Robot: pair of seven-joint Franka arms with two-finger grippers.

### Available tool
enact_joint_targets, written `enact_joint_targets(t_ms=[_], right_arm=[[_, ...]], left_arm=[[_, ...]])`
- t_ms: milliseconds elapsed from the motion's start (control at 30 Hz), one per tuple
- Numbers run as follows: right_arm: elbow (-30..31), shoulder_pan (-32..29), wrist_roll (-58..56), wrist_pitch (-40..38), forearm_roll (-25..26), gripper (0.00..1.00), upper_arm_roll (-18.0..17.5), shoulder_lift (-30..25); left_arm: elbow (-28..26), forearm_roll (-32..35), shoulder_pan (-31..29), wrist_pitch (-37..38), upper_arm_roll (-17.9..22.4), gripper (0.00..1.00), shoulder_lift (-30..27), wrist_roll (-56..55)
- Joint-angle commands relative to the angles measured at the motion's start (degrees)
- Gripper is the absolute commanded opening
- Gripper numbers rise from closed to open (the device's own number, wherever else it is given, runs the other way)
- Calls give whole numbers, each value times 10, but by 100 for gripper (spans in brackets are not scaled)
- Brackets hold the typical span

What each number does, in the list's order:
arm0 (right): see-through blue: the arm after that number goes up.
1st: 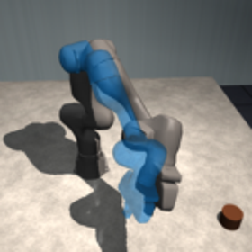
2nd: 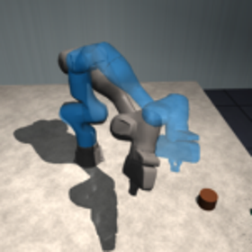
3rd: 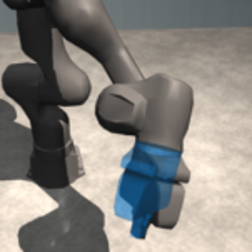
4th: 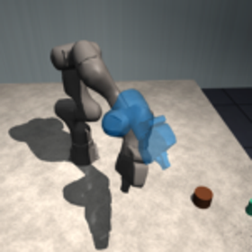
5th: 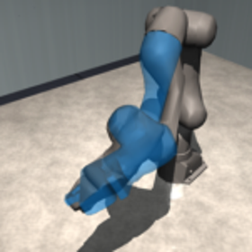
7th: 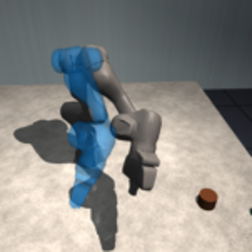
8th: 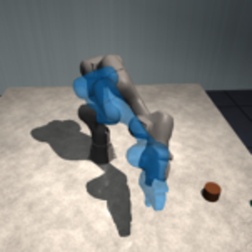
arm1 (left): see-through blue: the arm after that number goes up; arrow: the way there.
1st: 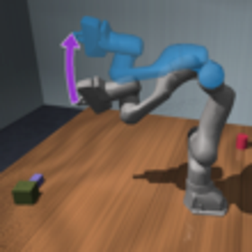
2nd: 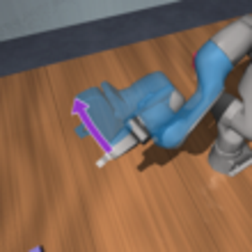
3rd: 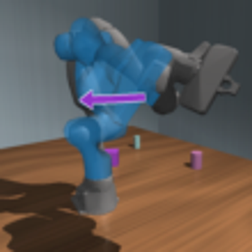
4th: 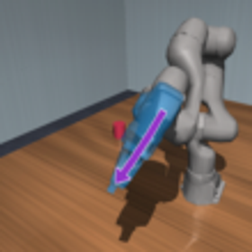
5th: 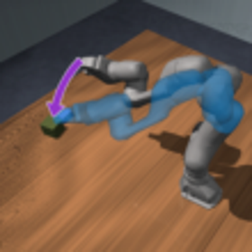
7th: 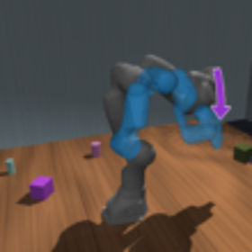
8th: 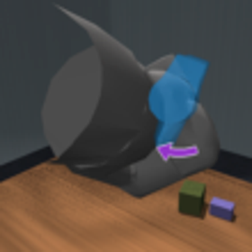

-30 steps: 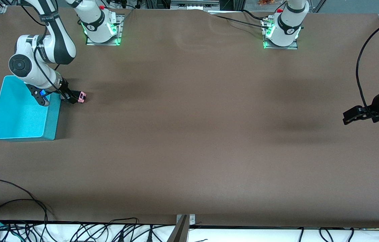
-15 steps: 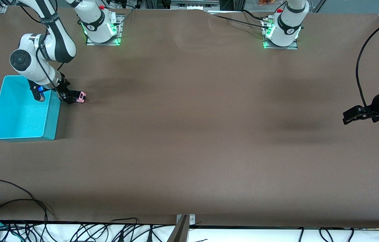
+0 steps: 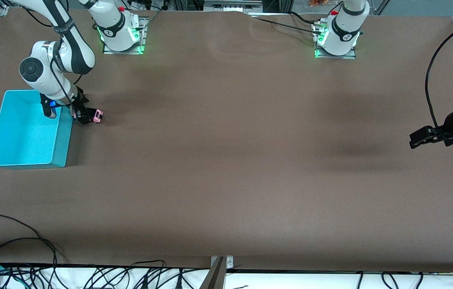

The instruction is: Wind and store pink jeep toy

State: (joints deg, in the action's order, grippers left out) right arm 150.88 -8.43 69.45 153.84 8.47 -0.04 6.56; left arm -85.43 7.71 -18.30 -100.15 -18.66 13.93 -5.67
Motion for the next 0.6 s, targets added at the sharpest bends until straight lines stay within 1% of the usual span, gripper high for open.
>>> enact_joint_targets(t_ms=[0,100,200,234,267,300,334,400,467,500,534,567], right_arm=[[7,-9,13,22,11,100,-2,4],[7,-13,13,22,11,100,-1,4],[7,-15,13,22,11,91,-1,4],[7,-16,13,22,10,85,-1,4],[7,-16,15,22,10,75,-1,4],[7,-16,19,22,10,68,-1,4],[7,-17,24,22,10,64,-1,4],[7,-17,31,22,10,44,-1,3],[6,-17,31,23,10,35,-1,3],[6,-17,31,23,10,26,-1,3],[6,-17,31,23,10,21,-1,3],[6,-17,31,23,11,21,-1,3]], left_arm=[[-12,-14,-2,4,0,100,-14,12],[-12,-14,-2,4,0,100,-14,12],[-12,-14,-2,4,0,100,-14,12],[-12,-14,-2,4,0,100,-14,12],[-12,-14,-2,4,0,100,-14,12],[-12,-14,-2,4,0,100,-14,12],[-12,-14,-2,4,0,100,-14,12],[-12,-14,-2,4,0,100,-14,12],[-12,-14,-2,4,0,100,-14,12],[-12,-14,-2,4,0,100,-14,12],[-12,-14,-2,4,0,100,-14,12],[-12,-14,-2,4,0,100,-14,12]])
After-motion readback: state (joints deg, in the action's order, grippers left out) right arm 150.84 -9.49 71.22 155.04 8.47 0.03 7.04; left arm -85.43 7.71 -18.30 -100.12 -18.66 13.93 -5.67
